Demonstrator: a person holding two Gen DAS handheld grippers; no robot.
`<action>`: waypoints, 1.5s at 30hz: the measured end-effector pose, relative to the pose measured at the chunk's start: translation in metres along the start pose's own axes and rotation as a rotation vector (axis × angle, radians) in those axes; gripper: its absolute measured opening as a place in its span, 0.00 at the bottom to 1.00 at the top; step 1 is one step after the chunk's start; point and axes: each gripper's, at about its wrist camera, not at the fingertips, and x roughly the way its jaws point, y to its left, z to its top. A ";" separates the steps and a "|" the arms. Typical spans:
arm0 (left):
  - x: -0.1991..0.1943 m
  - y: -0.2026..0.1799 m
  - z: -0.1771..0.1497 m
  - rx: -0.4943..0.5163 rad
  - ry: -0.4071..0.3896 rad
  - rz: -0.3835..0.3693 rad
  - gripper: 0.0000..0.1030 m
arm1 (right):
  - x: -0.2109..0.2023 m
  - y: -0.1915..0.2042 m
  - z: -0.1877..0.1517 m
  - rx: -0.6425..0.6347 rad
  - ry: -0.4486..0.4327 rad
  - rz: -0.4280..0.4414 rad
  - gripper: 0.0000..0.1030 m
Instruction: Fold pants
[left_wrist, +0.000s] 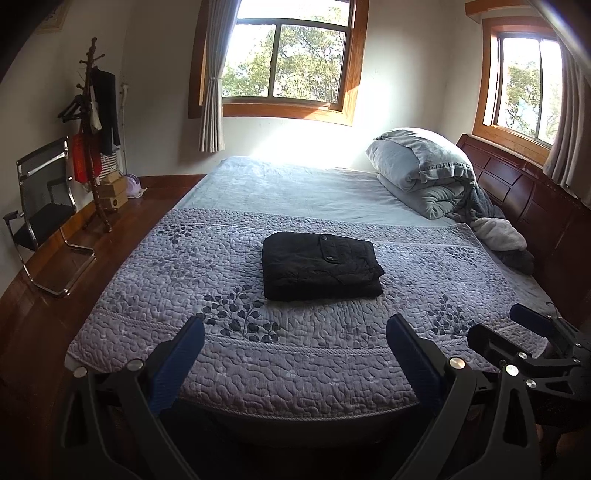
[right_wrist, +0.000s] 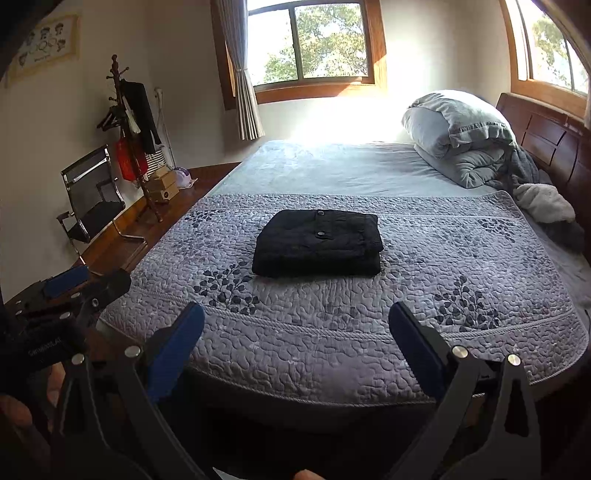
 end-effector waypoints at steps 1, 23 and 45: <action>0.000 0.000 0.000 0.007 -0.006 0.001 0.96 | 0.000 0.000 -0.001 0.001 0.000 -0.001 0.97; -0.007 0.001 0.004 0.003 -0.012 0.036 0.96 | -0.004 -0.004 -0.001 0.009 -0.011 -0.002 0.97; -0.006 0.002 0.002 0.004 -0.001 0.037 0.96 | -0.005 -0.002 0.001 0.003 -0.014 -0.004 0.97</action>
